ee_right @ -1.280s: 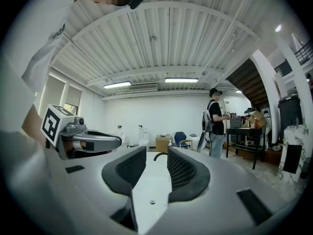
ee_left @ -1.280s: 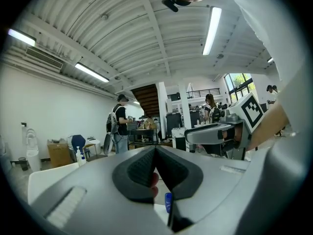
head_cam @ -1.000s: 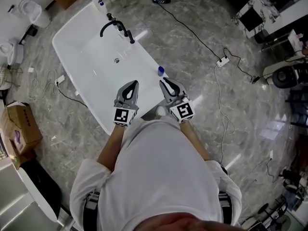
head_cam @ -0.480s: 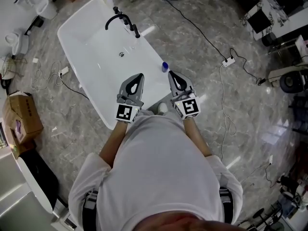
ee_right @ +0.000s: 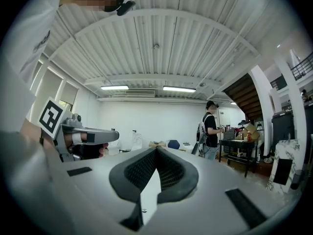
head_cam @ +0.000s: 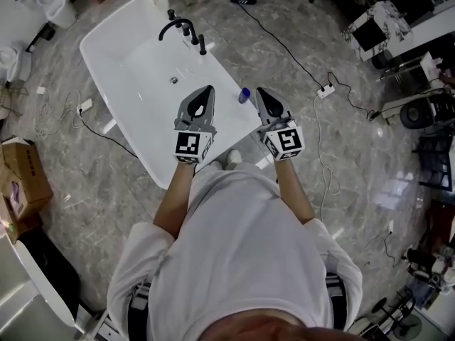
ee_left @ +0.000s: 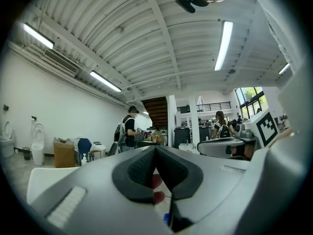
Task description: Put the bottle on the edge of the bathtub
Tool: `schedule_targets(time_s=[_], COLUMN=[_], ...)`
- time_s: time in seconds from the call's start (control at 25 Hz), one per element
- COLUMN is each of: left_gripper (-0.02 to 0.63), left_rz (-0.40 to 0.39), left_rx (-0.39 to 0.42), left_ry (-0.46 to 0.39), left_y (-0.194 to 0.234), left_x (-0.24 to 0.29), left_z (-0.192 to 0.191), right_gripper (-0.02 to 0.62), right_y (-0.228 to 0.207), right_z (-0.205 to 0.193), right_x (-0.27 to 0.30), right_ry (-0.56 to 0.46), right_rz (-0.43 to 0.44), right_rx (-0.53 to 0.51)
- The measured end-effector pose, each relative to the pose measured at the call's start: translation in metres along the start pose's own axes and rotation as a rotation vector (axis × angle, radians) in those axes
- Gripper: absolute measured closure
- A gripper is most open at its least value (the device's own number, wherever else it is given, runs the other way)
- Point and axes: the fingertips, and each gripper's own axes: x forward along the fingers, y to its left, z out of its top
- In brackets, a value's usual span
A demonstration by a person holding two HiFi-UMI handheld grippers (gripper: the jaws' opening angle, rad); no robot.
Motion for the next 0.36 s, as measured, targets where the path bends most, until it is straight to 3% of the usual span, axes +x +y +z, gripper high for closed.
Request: schedule_targets(time_s=[0.36], left_gripper=[0.611], left_rz=[0.002], left_rx=[-0.036], left_ry=[-0.006], left_y=[0.006], left_x=[-0.048], left_z=[0.007], right_gripper=[0.595], right_y=[0.055], right_z=[0.029], right_x=[-0.012], right_ry=[-0.019], right_rz=[0.027], right_rx=[-0.007])
